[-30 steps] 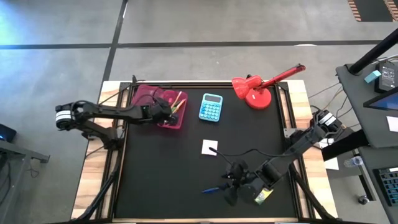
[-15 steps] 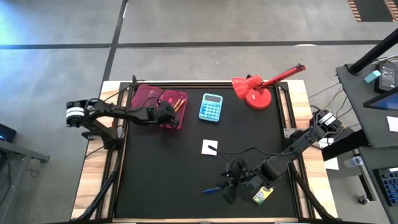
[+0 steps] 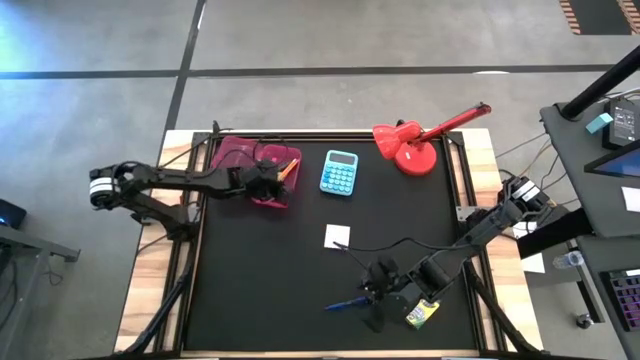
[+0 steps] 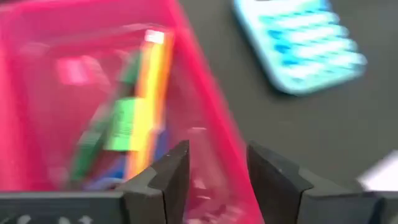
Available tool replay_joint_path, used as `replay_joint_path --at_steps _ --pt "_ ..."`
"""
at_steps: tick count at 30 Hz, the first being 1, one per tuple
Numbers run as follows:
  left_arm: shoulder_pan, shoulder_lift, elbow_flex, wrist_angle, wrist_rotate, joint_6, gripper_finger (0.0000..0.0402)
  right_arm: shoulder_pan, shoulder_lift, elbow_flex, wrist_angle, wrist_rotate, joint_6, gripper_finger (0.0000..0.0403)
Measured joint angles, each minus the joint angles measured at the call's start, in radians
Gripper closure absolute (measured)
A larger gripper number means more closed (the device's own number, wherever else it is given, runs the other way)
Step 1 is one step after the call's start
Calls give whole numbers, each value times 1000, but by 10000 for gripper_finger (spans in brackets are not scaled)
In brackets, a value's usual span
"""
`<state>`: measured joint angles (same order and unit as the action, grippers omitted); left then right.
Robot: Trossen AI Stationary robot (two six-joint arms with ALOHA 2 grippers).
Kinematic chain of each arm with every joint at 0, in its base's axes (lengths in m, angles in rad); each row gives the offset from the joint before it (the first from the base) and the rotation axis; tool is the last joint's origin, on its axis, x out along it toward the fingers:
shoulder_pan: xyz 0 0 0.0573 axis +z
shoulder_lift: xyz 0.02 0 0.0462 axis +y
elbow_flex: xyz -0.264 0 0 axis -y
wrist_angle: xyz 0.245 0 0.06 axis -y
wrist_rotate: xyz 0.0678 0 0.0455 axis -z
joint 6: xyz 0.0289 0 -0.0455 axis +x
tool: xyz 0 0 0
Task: Pack school essentials
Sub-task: Put the blue pen into the pink supply box
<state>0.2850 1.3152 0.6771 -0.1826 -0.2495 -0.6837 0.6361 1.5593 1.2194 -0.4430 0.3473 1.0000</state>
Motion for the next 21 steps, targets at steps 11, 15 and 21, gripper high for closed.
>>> replay_joint_path --at_steps 11,15,21 --pt "-264 -88 1 72 54 -108 261 12 112 -2 -25 -10 -381 172" --pt "-375 -103 1 123 6 -174 261 12 161 -2 -20 -9 -446 172" --pt "-494 -121 1 175 -67 -251 261 12 216 -2 -14 -22 -505 172"
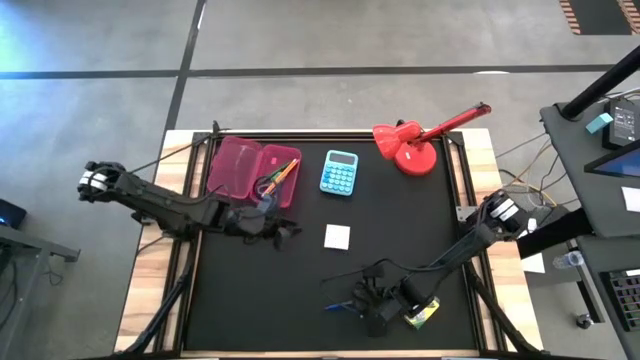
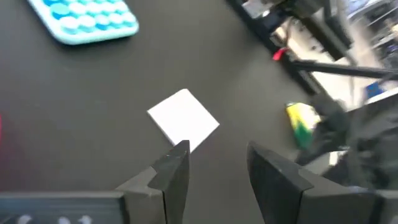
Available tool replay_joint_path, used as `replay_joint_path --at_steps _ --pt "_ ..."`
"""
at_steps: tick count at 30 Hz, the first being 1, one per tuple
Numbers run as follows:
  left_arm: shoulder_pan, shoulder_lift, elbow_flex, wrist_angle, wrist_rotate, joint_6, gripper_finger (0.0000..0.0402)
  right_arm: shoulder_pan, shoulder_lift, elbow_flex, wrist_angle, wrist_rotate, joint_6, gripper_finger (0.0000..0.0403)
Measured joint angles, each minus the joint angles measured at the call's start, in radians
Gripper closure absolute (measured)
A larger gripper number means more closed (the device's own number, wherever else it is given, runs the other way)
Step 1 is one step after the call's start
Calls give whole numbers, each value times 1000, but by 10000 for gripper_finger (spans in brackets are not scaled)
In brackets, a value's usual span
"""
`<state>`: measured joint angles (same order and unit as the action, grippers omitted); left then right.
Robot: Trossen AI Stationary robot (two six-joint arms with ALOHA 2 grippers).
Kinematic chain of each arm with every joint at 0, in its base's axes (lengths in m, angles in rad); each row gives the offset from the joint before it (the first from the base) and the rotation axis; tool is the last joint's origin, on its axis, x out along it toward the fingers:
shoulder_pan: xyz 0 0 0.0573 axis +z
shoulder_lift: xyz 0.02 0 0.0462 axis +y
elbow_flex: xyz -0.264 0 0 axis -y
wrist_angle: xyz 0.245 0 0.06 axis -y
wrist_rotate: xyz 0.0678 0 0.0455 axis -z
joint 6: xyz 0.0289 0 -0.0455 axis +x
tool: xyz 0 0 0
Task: Pack school essentials
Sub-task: Put the blue pen into the pink supply box
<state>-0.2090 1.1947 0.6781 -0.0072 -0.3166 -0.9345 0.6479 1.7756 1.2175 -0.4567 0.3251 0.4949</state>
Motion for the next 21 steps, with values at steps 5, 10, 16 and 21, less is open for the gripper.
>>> replay_joint_path --at_steps 5,10,16,21 --pt "-59 -3 0 8 -58 -31 261 0 46 0 -2 -42 -9 172" --pt "-84 -3 3 39 -68 -54 261 -2 70 -2 0 -45 -9 172" --pt "-88 -3 4 63 -83 -55 261 -23 72 -11 -1 -102 21 177" --pt "-88 -2 4 81 -83 -54 261 -48 72 -11 3 -164 41 206"
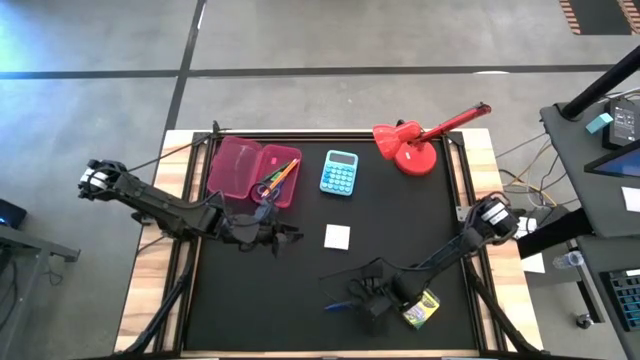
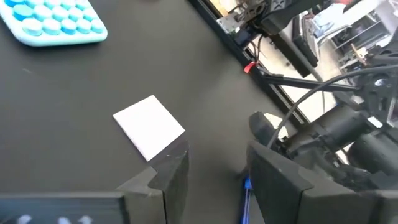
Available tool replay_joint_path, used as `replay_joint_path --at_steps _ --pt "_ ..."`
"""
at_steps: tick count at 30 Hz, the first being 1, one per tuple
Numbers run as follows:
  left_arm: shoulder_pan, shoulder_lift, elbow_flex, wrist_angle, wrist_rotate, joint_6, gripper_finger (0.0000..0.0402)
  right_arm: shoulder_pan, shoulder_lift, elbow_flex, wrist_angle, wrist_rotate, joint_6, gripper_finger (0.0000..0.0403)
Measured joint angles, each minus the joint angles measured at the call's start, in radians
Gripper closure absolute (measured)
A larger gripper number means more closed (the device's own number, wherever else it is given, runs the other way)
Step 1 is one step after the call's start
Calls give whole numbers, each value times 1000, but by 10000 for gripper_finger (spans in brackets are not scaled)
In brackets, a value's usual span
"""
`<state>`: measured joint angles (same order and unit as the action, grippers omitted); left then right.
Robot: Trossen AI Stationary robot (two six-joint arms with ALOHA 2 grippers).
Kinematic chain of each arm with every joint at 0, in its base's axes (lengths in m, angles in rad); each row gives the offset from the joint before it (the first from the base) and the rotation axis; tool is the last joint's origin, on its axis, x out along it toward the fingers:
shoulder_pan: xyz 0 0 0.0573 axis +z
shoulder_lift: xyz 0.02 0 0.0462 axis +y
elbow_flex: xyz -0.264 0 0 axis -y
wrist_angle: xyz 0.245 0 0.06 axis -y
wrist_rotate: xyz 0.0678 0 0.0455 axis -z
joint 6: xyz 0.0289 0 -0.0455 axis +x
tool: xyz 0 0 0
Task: Pack school essentials
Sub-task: Put the blue pen into the pink supply box
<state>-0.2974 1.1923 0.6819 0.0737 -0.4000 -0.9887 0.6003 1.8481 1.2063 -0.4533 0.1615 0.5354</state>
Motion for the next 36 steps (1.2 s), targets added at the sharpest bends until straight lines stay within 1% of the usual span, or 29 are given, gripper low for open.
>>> replay_joint_path --at_steps 5,13,17,23,30,36 --pt "0 0 0 18 0 0 261 -34 0 -3 -2 -64 68 253" --pt "0 0 5 44 0 12 261 -45 -2 -12 -9 -61 91 338" --pt "0 0 5 85 1 35 261 -45 -2 -15 -9 -61 107 368" --pt "0 -13 5 84 6 36 261 -45 -29 -19 -21 -69 155 374" --pt "0 -59 4 82 28 87 261 -40 -116 -20 -26 -60 161 374" --pt "0 -112 1 75 29 126 261 -37 -202 -20 -44 0 162 374"
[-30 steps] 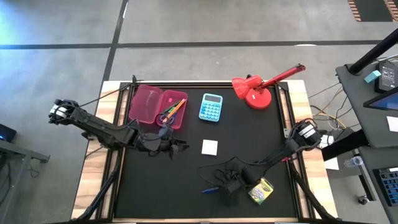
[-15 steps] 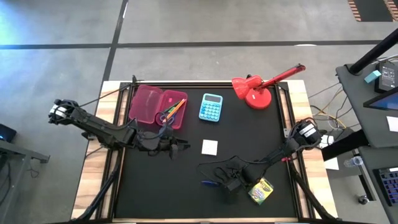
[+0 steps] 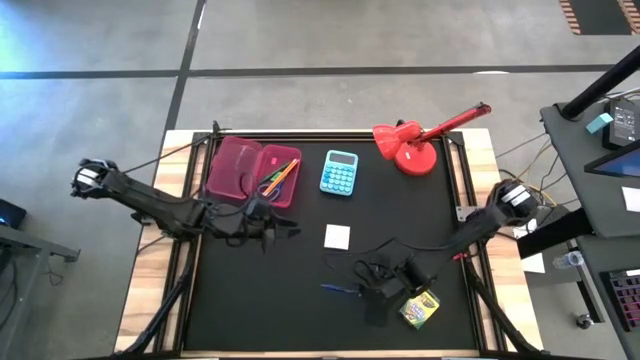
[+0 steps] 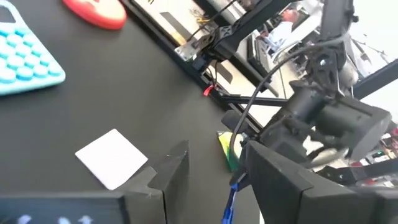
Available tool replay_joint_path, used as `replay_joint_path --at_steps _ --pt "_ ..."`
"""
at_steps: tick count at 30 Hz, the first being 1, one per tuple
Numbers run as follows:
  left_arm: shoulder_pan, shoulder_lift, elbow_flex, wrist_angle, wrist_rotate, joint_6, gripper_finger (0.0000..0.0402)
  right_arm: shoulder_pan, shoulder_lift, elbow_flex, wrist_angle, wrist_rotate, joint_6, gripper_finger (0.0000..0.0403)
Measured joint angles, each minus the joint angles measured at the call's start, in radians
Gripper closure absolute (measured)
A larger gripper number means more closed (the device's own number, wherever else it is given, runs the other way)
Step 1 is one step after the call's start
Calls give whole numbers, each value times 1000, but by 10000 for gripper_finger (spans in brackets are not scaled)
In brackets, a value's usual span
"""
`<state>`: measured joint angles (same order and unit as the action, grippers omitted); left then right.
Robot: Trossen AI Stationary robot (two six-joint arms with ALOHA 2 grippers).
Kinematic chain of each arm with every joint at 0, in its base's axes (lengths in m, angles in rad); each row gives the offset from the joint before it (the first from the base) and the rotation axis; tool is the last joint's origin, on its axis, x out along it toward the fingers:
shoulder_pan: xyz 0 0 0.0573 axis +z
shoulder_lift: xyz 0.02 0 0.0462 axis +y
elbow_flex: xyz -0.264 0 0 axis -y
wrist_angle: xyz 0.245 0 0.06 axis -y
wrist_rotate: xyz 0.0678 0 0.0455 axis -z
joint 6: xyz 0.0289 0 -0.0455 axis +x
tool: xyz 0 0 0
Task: Pack school essentials
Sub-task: Put the blue pen into the pink supply box
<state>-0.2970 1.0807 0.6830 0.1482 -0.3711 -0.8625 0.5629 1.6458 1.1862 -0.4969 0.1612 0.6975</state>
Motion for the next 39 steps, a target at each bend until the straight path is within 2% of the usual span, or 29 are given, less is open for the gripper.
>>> replay_joint_path --at_steps 3,11,17,21,29,34,39 --pt "0 -22 0 1 7 55 261 0 -43 0 -5 38 0 374" --pt "0 -41 -2 43 24 215 261 0 -177 -1 -14 224 -19 374" --pt "0 -20 -2 188 27 345 261 -1 -281 -2 -31 393 -30 374" --pt "2 17 -2 320 26 378 261 -8 -330 -3 6 479 -81 374" --pt "3 160 2 620 26 479 261 -65 -369 -3 180 497 -247 374" --pt "5 236 4 819 26 503 261 -111 -369 18 195 495 -294 374" --pt "8 284 6 873 26 503 261 -145 -369 29 226 493 -328 374"
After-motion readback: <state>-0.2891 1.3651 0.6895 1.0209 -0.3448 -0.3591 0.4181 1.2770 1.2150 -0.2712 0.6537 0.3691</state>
